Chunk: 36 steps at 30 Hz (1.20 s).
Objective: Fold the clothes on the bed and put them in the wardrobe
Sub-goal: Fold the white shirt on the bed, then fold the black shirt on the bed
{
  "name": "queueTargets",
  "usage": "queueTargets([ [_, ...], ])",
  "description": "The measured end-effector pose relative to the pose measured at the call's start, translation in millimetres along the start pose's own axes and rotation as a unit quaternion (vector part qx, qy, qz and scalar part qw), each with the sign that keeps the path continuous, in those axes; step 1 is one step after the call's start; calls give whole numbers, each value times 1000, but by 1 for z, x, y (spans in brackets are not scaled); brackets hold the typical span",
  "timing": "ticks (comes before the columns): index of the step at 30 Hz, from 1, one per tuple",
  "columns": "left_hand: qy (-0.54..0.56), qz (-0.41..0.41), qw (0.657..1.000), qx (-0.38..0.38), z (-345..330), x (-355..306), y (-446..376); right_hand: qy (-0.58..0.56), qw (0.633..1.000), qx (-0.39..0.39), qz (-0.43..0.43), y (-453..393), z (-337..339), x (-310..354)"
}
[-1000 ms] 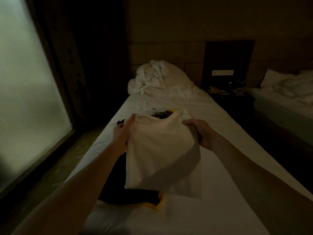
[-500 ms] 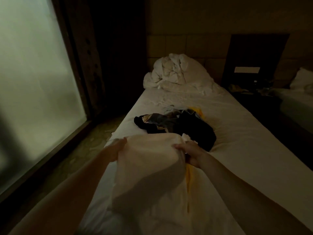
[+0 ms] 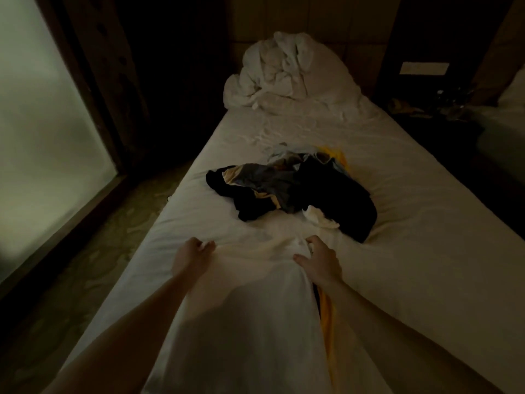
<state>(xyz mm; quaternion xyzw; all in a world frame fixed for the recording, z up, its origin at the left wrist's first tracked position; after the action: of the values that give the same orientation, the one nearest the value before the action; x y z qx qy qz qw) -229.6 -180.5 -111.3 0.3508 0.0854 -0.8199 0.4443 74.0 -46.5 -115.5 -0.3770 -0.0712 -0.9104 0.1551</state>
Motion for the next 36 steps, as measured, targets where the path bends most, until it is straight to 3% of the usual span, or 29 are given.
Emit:
queueTargets([
  [3,-19,7,1000,-6,-9,-1,-7,16,1000,9,-4,-5,0,-11],
  [5,-50,-17,999,-9,-11,-8,-6,-36,998,30,-36,-9,-2,-23],
  [9,-135,-167,974,-75,-15,-60,5,-109,988,20,-103,-19,18,-45],
  [13,-145,-247,956,-58,-37,-122,22,-106,992,-17,-69,-40,58,-54],
  [19,-147,-315,937,-39,-85,-195,43,-20,999,-27,-19,-87,111,-58],
  [25,-154,-313,937,-16,-142,-234,27,90,995,-29,26,-146,126,-74],
  [31,-159,-317,935,0,-192,-259,-3,228,970,4,81,-197,107,-79],
  [36,-174,-327,929,15,-225,-271,-18,292,948,-51,118,-219,110,-79],
])
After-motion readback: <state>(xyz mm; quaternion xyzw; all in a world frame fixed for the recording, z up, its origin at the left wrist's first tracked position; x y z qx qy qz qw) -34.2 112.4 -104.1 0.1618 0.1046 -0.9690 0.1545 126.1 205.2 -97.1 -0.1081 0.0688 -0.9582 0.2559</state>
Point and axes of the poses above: each hand's wrist, its own y-axis away from the middle knuckle, its own z-axis out of the back of the hand, x = y × z, the point moved 8 cm from there along -y, towards the middle knuckle, and after that the axes turned 7 degrees about z, right-handed, at the moved point
